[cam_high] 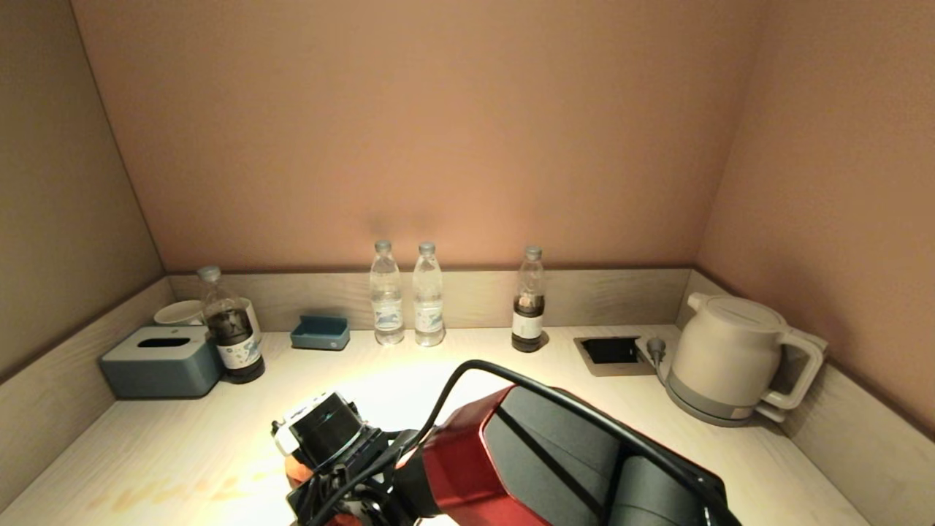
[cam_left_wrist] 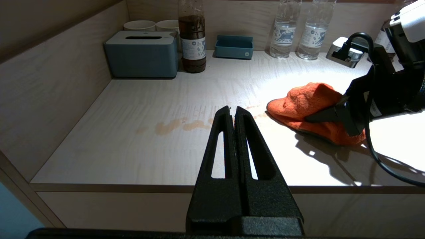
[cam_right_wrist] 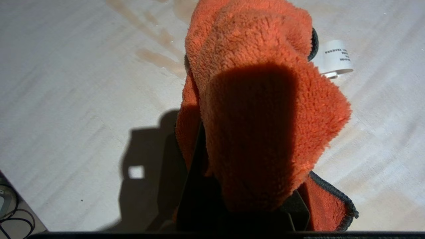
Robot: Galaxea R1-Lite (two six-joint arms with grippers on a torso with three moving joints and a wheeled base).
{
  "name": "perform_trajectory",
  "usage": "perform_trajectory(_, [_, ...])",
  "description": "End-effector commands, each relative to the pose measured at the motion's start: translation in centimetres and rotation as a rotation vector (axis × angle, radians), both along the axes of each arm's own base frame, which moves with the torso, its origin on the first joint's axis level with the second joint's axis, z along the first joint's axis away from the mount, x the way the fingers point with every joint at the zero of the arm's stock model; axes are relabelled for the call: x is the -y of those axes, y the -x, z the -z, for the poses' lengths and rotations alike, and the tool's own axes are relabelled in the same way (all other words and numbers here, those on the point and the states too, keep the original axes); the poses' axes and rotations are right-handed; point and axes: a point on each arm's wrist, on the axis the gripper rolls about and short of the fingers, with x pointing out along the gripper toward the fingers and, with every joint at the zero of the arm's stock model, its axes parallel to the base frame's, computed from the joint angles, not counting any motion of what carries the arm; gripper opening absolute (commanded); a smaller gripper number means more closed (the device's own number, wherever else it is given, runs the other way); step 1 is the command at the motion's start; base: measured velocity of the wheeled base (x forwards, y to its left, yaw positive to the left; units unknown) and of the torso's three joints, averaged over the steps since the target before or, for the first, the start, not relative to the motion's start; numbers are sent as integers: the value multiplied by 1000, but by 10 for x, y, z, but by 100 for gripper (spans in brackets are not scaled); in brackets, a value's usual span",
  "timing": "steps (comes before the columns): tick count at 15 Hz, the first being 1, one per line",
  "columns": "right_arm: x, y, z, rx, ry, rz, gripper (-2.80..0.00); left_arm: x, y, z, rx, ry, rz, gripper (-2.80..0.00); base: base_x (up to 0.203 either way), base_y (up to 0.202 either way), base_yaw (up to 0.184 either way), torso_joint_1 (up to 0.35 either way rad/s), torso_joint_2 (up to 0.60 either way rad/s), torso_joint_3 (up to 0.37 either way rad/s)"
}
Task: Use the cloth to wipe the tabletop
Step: Sweep the stains on the table
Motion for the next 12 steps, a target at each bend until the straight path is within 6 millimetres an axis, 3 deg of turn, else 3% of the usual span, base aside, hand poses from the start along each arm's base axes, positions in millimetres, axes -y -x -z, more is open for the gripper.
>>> perform_trajectory(1, [15,-11,-5,-3,3,37,-280,0,0,0,0,0,0,-280,0,0,0,0,0,0])
perform_trajectory(7, [81,-47,1,-34,42,185,-280,0,0,0,0,0,0,-280,0,0,0,0,0,0])
perform_trajectory(9, [91,-50,1,-32,37,204,-280,0,0,0,0,0,0,-280,0,0,0,0,0,0])
perform_trajectory(12, [122,-47,-5,-36,38,251,-280,0,0,0,0,0,0,-280,0,0,0,0,0,0])
